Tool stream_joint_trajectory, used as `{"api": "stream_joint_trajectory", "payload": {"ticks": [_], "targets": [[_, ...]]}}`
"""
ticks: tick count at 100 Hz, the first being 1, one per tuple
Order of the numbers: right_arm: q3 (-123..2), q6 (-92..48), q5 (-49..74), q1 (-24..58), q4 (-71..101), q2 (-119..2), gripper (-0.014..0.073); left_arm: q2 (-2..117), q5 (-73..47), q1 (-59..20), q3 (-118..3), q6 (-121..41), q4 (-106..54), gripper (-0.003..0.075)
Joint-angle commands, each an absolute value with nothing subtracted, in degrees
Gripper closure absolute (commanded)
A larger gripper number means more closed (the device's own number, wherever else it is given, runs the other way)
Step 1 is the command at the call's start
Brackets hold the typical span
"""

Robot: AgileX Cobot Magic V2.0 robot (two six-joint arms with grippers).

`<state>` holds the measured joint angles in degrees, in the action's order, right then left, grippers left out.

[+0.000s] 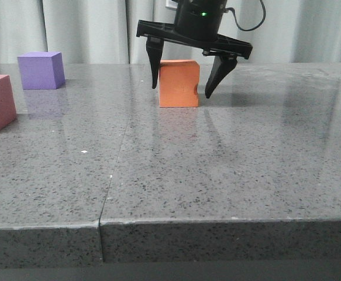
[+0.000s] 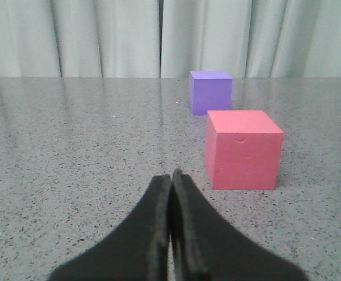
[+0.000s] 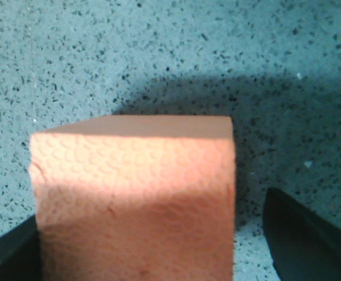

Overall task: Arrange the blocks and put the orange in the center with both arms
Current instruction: 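Set the orange cube down, open the right gripper and withdraw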

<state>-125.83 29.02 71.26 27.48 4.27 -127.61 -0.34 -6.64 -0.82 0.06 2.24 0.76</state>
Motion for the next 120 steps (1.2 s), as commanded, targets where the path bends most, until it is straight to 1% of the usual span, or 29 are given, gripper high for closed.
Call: {"api": "stream_joint_trajectory", "payload": {"ticks": [1,49,58,62,67,70,72,77,79,84,93,120], "targets": [[-127.47,28.30,75.12,27.36,4.38,-123.34,-0.0050,-2.01,-2.24,-0.71,2.33,2.42,0.38,0.0741],[-127.35,24.38,76.37,27.36,4.17,-113.90,-0.0050,-2.01,-2.24,-0.71,2.33,2.42,0.38,0.0741],[-127.19,22.77,76.37,27.36,2.81,-112.10,-0.0033,-2.01,-2.24,-0.71,2.33,2.42,0.38,0.0741],[-127.05,21.93,76.37,27.36,2.73,-111.26,0.0004,-2.01,-2.24,-0.71,2.33,2.42,0.38,0.0741],[-126.99,21.13,76.37,27.36,2.73,-110.25,0.0078,-2.01,-2.24,-0.71,2.33,2.42,0.38,0.0741],[-126.90,20.83,76.37,27.36,2.73,-109.69,0.0151,-2.01,-2.24,-0.71,2.33,2.42,0.38,0.0741],[-126.90,20.54,76.37,27.36,2.73,-109.29,0.0183,-2.01,-2.24,-0.71,2.33,2.42,0.38,0.0741],[-126.90,20.16,76.37,27.36,2.73,-108.46,0.0323,-2.01,-2.24,-0.71,2.33,2.42,0.38,0.0741],[-126.84,20.09,76.37,27.36,2.73,-108.02,0.0358,-2.01,-2.24,-0.71,2.33,2.42,0.38,0.0741],[-126.62,19.67,76.37,27.36,2.73,-107.12,0.0494,-2.01,-2.24,-0.71,2.33,2.42,0.38,0.0741],[-125.13,19.48,76.37,27.36,2.73,-105.19,0.0669,-2.01,-2.24,-0.71,2.33,2.42,0.38,0.0741],[-115.58,17.93,75.94,27.36,1.23,-96.37,0.0663,-2.01,-2.24,-0.71,2.33,2.42,0.38,0.0741]]}}
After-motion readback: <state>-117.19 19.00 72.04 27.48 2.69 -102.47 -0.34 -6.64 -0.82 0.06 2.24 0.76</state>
